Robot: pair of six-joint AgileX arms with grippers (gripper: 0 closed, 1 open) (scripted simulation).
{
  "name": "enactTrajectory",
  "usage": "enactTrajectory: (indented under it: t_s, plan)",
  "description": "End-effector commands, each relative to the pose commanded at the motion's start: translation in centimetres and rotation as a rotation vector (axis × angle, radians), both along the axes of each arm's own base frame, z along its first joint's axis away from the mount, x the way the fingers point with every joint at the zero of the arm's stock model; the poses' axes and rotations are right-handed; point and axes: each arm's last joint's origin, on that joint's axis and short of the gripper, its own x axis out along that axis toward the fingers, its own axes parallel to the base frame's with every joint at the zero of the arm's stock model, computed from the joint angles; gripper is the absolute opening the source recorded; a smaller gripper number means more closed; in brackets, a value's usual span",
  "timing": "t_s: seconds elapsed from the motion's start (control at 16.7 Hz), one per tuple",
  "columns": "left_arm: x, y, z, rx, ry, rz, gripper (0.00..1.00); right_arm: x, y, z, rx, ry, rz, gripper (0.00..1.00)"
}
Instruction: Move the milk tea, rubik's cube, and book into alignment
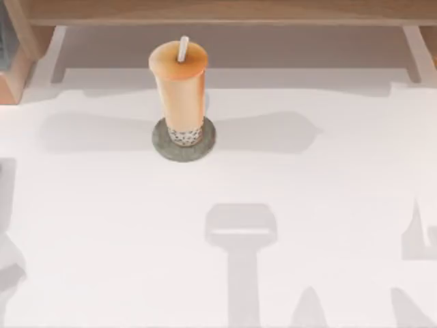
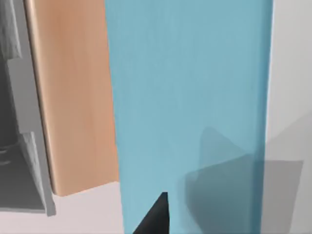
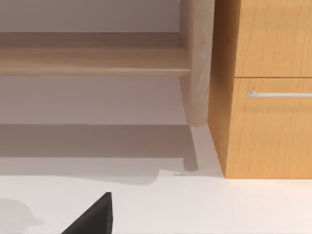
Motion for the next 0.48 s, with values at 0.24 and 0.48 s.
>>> enactTrajectory:
  t_s: [0.24,0.48]
  plan:
    - [0.00,0.00,0.00,0.000,0.000,0.000,1.00,0.00,0.00,0.00,0.000,0.000,0.000,1.00]
    - [0.00,0.00,0.00,0.000,0.000,0.000,1.00,0.00,0.00,0.00,0.000,0.000,0.000,1.00]
